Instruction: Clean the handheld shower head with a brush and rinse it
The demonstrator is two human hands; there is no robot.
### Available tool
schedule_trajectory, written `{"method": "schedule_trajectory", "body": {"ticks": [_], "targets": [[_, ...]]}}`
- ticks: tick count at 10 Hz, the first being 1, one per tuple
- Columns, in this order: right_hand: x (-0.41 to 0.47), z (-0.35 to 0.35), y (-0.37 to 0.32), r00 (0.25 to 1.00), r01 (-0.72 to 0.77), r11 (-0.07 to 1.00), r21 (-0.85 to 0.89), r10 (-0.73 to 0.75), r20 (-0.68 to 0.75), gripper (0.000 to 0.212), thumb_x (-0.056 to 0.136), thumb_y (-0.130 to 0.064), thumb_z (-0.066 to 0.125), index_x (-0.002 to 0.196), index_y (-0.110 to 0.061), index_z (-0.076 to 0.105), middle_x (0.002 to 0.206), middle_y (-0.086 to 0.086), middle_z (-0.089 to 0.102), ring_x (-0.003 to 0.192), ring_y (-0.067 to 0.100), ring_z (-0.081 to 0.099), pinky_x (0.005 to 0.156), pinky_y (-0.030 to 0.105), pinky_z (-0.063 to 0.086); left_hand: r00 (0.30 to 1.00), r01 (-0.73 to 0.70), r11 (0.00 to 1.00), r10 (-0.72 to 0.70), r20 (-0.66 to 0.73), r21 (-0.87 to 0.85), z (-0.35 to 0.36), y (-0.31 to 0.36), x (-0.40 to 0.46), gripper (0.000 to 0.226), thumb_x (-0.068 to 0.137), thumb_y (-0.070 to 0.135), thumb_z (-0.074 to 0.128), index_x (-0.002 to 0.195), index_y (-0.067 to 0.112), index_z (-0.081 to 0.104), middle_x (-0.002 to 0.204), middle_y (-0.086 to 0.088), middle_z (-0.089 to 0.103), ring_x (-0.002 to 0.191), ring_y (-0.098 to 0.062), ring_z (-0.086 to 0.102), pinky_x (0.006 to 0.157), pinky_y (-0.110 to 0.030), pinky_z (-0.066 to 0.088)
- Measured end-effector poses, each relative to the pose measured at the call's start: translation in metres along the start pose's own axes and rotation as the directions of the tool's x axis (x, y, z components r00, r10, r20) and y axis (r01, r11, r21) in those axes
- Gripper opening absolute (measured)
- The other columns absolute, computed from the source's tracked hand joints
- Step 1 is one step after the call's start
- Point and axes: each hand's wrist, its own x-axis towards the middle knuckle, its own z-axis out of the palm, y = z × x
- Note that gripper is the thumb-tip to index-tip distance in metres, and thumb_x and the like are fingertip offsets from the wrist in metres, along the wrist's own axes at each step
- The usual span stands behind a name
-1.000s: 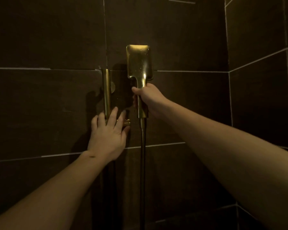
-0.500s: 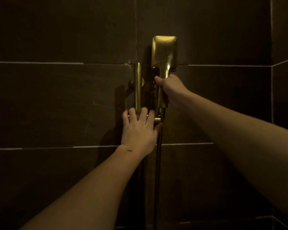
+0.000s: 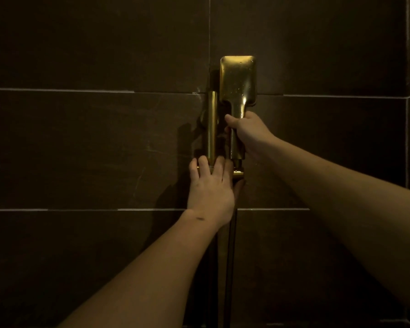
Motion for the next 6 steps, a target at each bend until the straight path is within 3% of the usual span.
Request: {"method": "schedule_trajectory", "body": {"ticks": [1, 2, 3, 4, 5, 6], "targets": [[-0.001, 0.0, 0.006, 0.998, 0.059, 0.997, -0.049, -0.06, -0.019, 0.006, 0.1, -0.025, 0.054, 0.096, -0.019, 0.054, 0.08, -0.001, 0.062, 0.068, 0.008, 0.064, 0.061, 0.024, 0.055, 1.0, 0.015, 0.999, -0.015, -0.006, 0.03, 0.003, 0.0, 0.002, 0.06, 0.105, 0.055, 0.025, 0.152, 0.02, 0.039, 0.16, -0.009, 0.039, 0.144, -0.044, 0.027, 0.119, -0.06, 0.012], [-0.001, -0.001, 0.013, 0.995, 0.08, 0.993, -0.088, -0.085, -0.056, 0.009, 0.1, -0.029, 0.053, 0.102, -0.02, 0.053, 0.083, -0.002, 0.062, 0.056, 0.001, 0.063, 0.046, 0.014, 0.047, 1.0, 0.02, 0.998, -0.021, 0.008, 0.067, 0.01, 0.004, 0.002, 0.06, 0.106, 0.054, 0.026, 0.153, 0.019, 0.035, 0.165, -0.012, 0.032, 0.148, -0.048, 0.02, 0.12, -0.062, 0.005], [-0.001, -0.001, 0.013, 0.995, 0.061, 0.992, -0.113, -0.069, -0.073, 0.021, 0.1, -0.033, 0.052, 0.115, -0.018, 0.05, 0.088, -0.001, 0.063, 0.062, 0.003, 0.063, 0.043, 0.013, 0.046, 0.999, 0.034, 0.995, -0.033, -0.011, 0.093, 0.017, 0.005, 0.003, 0.067, 0.106, 0.054, 0.028, 0.159, 0.014, 0.025, 0.171, -0.015, 0.018, 0.153, -0.052, 0.006, 0.122, -0.062, -0.004], [-0.002, 0.0, 0.014, 0.999, 0.045, 0.987, -0.157, -0.047, -0.008, 0.026, 0.1, -0.036, 0.052, 0.118, -0.017, 0.05, 0.09, 0.0, 0.064, 0.07, 0.007, 0.065, 0.056, 0.023, 0.053, 0.997, 0.074, 0.989, -0.076, 0.004, 0.13, 0.027, 0.012, -0.003, 0.088, 0.102, 0.055, 0.038, 0.161, 0.008, -0.008, 0.169, -0.022, -0.021, 0.147, -0.053, -0.03, 0.116, -0.061, -0.02], [-0.006, 0.001, 0.011, 0.999, 0.04, 0.977, -0.209, -0.033, 0.038, 0.031, 0.101, -0.035, 0.05, 0.122, -0.013, 0.047, 0.092, 0.003, 0.066, 0.082, 0.017, 0.066, 0.077, 0.039, 0.057, 0.994, 0.094, 0.99, -0.099, 0.045, 0.106, 0.044, 0.029, -0.034, 0.105, 0.097, 0.059, 0.038, 0.152, 0.004, -0.032, 0.157, -0.027, -0.044, 0.143, -0.046, -0.044, 0.117, -0.062, -0.02], [-0.018, 0.001, 0.004, 0.999, 0.033, 0.961, -0.275, -0.023, 0.041, 0.036, 0.102, -0.034, 0.048, 0.131, -0.013, 0.042, 0.098, 0.004, 0.065, 0.086, 0.016, 0.066, 0.071, 0.034, 0.054, 0.967, -0.054, 0.998, 0.046, 0.25, 0.024, 0.064, 0.038, -0.092, 0.084, 0.103, 0.055, 0.027, 0.161, 0.005, -0.009, 0.166, -0.022, -0.026, 0.148, -0.035, -0.036, 0.118, -0.067, -0.014]]}}
